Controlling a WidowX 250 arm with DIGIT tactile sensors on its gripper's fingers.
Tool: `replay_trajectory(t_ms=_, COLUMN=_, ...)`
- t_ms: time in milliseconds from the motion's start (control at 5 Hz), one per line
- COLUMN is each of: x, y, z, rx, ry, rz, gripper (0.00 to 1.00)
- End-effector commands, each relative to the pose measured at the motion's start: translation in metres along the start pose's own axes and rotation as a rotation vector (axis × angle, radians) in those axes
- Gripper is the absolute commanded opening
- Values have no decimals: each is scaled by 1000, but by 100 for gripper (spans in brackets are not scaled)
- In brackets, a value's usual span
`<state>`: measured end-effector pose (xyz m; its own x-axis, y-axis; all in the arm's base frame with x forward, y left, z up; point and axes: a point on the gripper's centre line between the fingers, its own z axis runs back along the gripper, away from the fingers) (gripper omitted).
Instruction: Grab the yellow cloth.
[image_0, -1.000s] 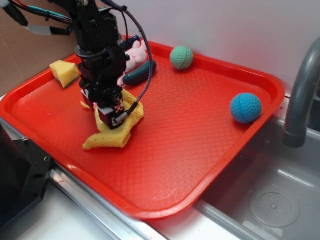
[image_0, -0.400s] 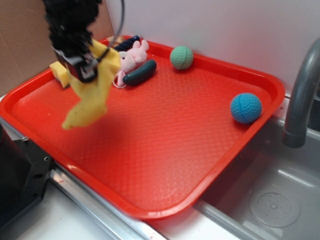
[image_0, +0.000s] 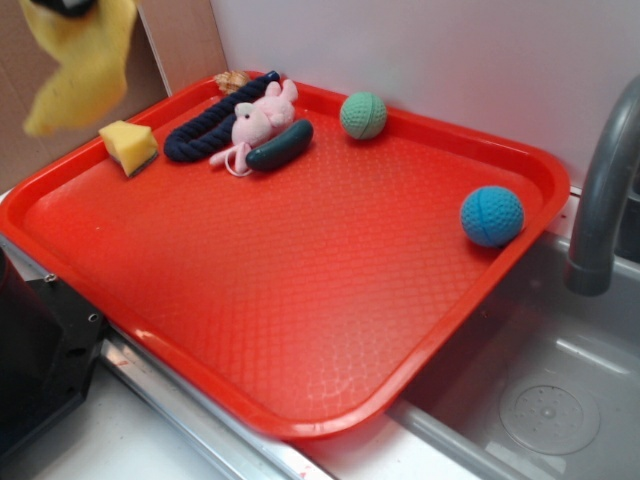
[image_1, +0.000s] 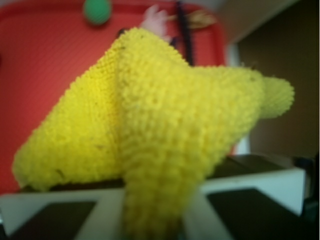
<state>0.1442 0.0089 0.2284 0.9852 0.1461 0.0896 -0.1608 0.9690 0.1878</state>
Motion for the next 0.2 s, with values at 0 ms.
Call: replay_trajectory(t_ms=0, x=8, y=11, z=44, rx=18, ry=-5, rz=52, gripper=0)
